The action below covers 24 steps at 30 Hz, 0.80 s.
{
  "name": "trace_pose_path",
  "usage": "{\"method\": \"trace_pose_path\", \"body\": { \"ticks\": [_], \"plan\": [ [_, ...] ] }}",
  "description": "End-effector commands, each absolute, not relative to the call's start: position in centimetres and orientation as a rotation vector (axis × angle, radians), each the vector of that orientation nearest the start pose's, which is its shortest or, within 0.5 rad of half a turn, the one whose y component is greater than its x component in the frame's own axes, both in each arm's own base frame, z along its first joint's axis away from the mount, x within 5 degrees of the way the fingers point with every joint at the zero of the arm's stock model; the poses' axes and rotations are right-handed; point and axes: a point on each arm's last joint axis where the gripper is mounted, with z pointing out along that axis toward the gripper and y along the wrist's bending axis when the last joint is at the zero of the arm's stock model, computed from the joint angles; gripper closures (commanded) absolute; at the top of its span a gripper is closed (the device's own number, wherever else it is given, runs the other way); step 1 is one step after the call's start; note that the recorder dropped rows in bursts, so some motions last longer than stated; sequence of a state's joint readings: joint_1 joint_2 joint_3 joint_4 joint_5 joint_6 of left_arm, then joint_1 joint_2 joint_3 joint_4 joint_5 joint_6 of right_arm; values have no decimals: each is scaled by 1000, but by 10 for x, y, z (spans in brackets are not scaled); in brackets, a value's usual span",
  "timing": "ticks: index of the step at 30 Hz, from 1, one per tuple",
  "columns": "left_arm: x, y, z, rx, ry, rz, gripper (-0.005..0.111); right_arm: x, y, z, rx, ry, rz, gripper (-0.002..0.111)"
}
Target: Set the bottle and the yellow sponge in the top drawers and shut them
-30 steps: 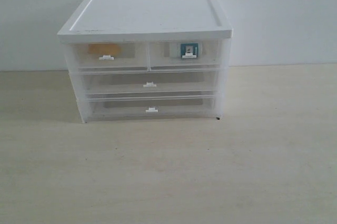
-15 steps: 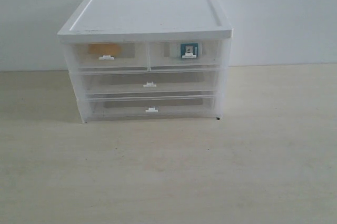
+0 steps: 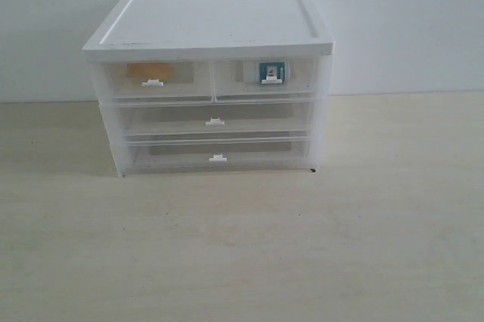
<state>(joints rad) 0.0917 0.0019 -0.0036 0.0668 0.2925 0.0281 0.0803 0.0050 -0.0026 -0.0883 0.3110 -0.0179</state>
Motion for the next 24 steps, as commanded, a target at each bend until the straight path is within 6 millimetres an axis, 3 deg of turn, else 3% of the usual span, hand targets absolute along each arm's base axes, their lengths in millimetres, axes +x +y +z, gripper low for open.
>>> {"method": "trace_pose_path", "body": {
  "ticks": [1, 24],
  "plan": [
    [54, 7, 187, -16, 1777, 153, 103, 54, 2, 184, -89, 1803, 12, 108],
    [54, 7, 187, -16, 1777, 153, 103, 54, 3, 184, -62, 1804, 38, 108]
  ]
}}
